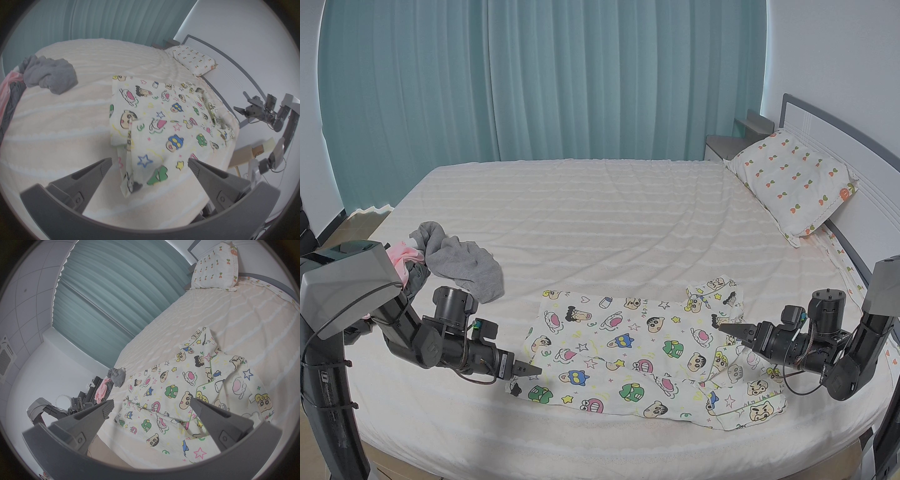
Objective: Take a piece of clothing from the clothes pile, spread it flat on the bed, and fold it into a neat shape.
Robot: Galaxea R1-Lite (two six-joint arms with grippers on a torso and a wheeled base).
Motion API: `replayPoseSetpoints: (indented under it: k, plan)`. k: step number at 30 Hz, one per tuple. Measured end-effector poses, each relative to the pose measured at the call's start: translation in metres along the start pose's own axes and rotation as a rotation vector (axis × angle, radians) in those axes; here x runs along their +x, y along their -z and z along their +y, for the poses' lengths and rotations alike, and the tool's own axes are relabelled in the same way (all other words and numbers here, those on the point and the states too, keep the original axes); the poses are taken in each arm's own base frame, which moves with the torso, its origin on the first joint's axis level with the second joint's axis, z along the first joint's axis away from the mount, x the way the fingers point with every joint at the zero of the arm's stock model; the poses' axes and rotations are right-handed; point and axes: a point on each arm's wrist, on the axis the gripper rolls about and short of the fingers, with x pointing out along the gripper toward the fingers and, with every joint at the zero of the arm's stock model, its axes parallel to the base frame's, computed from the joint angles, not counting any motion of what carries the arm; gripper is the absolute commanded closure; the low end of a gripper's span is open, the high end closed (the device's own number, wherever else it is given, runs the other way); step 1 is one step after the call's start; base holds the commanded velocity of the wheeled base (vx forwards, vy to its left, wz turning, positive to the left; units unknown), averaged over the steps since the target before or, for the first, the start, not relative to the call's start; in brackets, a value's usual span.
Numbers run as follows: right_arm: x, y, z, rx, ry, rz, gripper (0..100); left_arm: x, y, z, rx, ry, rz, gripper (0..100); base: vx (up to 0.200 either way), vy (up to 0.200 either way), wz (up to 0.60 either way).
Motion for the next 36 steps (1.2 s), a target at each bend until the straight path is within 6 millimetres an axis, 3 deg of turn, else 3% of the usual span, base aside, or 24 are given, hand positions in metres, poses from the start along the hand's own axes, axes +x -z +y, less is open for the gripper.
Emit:
replayPoseSetpoints:
  k: [7,16,32,33,36]
  plan:
    - [0.000,0.001,0.000,0.000,0.001,0.005,0,0.030,-0.017,0.000,0.036,-0.014,-0.054,0,0.000,0.000,0.00]
    - [-0.001,0.001,0.000,0.000,0.002,0.005,0,0.069,-0.021,-0.004,0.070,-0.042,-0.055,0,0.000,0.000,0.00]
    - [0.000,0.003,0.000,-0.001,0.002,0.012,0,0.086,-0.020,-0.001,0.060,-0.041,-0.048,0,0.000,0.000,0.00]
    - [0.001,0.003,0.000,-0.001,0.003,0.013,0,0.086,-0.020,-0.001,0.051,-0.041,-0.049,100,0.000,0.000,0.00]
    - [0.002,0.004,-0.001,-0.010,0.005,0.018,0,0.086,-0.021,0.000,0.020,-0.040,-0.053,100,0.000,0.000,0.00]
